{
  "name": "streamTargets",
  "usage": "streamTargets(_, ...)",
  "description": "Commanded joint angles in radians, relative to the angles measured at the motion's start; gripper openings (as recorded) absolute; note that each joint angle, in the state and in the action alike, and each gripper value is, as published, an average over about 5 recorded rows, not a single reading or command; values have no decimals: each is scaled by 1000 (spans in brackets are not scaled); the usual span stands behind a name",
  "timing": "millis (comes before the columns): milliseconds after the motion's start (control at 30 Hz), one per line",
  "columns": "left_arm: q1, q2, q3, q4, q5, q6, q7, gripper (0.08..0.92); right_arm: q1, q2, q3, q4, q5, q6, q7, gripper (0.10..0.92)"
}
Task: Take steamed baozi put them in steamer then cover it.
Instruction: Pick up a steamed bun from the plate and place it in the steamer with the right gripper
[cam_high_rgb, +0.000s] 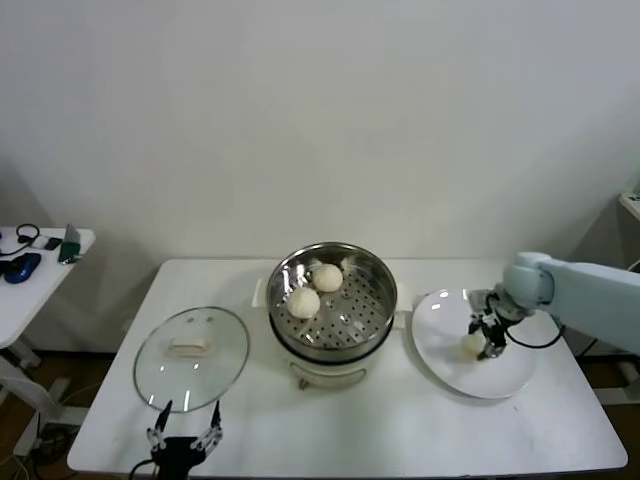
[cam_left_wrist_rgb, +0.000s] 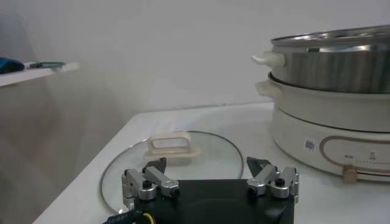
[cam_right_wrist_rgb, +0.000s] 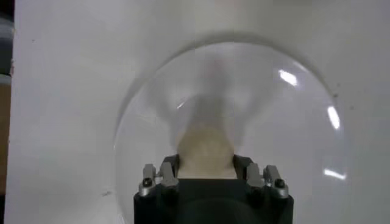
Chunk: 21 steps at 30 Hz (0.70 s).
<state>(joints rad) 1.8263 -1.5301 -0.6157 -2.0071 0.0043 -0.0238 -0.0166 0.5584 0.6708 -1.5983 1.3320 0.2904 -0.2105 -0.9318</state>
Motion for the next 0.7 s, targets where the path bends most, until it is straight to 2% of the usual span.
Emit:
streamTargets(33, 3, -4, 2, -1, 7, -1, -1, 823, 533, 152, -172, 69, 65, 230, -119, 614)
streamTargets(233, -1, -5, 2, -4, 8, 0, 0, 823, 671, 311, -53, 195, 47, 329, -90, 616)
streamTargets(467, 4, -7, 0, -15, 4, -1, -1, 823, 592, 461, 22, 407, -21, 356, -1, 613)
streamTargets(700, 9, -5, -20, -21, -10, -2, -2, 823, 425, 540, -48, 440, -162, 427, 30, 625)
